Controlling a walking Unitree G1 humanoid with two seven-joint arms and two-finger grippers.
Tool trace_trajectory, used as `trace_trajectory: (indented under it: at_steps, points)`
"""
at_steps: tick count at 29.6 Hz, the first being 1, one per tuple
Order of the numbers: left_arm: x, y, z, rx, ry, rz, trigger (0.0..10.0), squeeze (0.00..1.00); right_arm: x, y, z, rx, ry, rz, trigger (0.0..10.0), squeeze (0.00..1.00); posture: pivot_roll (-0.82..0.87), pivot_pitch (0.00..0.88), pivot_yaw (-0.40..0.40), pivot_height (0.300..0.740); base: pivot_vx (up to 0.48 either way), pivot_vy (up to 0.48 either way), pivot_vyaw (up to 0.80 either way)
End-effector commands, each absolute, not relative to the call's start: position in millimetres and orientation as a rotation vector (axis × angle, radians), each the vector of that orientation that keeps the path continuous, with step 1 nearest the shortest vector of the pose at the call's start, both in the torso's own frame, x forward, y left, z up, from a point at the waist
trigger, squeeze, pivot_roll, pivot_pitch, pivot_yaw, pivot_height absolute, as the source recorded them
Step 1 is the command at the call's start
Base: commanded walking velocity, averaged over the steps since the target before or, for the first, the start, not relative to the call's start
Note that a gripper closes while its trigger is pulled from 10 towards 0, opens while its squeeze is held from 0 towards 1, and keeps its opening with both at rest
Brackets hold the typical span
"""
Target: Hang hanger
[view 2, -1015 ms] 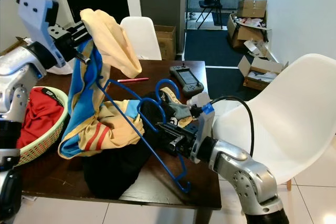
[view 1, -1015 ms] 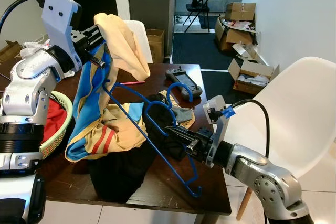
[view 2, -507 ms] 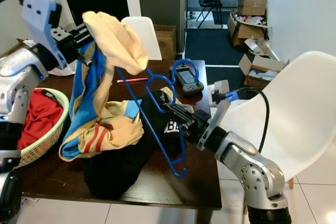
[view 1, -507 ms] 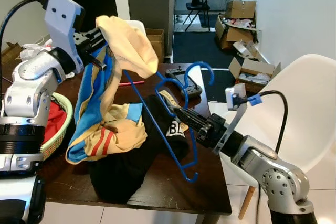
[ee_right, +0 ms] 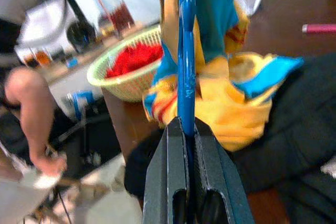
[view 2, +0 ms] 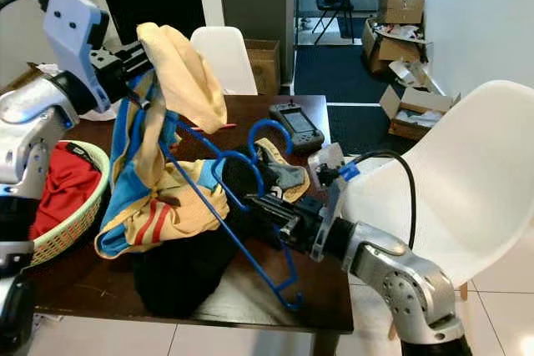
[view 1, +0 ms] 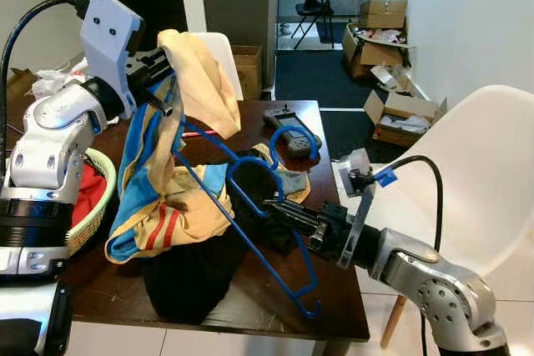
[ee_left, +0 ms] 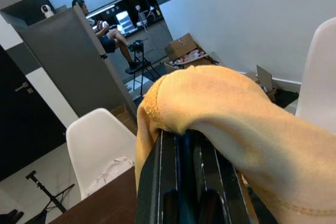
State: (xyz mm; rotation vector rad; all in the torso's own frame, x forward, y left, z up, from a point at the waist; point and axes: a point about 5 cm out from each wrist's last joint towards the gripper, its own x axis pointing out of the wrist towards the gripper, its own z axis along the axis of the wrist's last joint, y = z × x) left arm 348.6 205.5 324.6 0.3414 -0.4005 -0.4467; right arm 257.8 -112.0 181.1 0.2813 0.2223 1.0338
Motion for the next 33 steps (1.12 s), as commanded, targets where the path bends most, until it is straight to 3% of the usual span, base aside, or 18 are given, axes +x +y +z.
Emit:
trace_trajectory:
  at_steps: [1,5,12,18,22,25,33]
  points:
    - [346.0,207.2,329.0,0.396,-0.411,-0.448,10.0,0.0,257.6,-106.1,177.6,0.259,0.26,1.047,10.0,0.0,0.06,0.0,0.066,0.74,0.0,0.0,0.0]
    - [345.8,206.8,330.0,0.408,-0.414,-0.45,10.0,0.0,255.2,-108.7,177.7,0.251,0.264,1.071,10.0,0.0,0.07,0.0,0.065,0.74,0.0,0.0,0.0]
    - [344.8,207.9,332.6,0.424,-0.419,-0.447,10.0,0.0,236.7,-146.9,164.0,0.127,0.378,1.137,10.0,0.0,0.07,0.0,0.062,0.74,0.0,0.0,0.0]
    - [343.6,210.3,335.7,0.433,-0.423,-0.446,10.0,0.0,223.9,-162.7,168.9,0.09,0.396,1.213,10.0,0.0,0.07,0.002,0.063,0.74,0.0,0.0,0.0]
    - [343.5,209.5,336.5,0.435,-0.426,-0.452,10.0,0.0,223.0,-156.7,179.3,0.119,0.319,1.267,10.0,0.0,0.07,0.006,0.067,0.74,0.0,0.0,0.0]
    - [343.6,207.7,336.0,0.435,-0.426,-0.464,10.0,0.0,240.8,-139.7,185.7,0.148,0.2,1.184,10.0,0.0,0.07,0.007,0.068,0.74,0.0,0.0,0.0]
    - [344.0,205.1,335.4,0.432,-0.426,-0.471,10.0,0.0,263.2,-137.9,184.2,0.171,0.17,1.033,10.0,0.0,0.08,0.004,0.071,0.74,0.0,0.0,0.0]
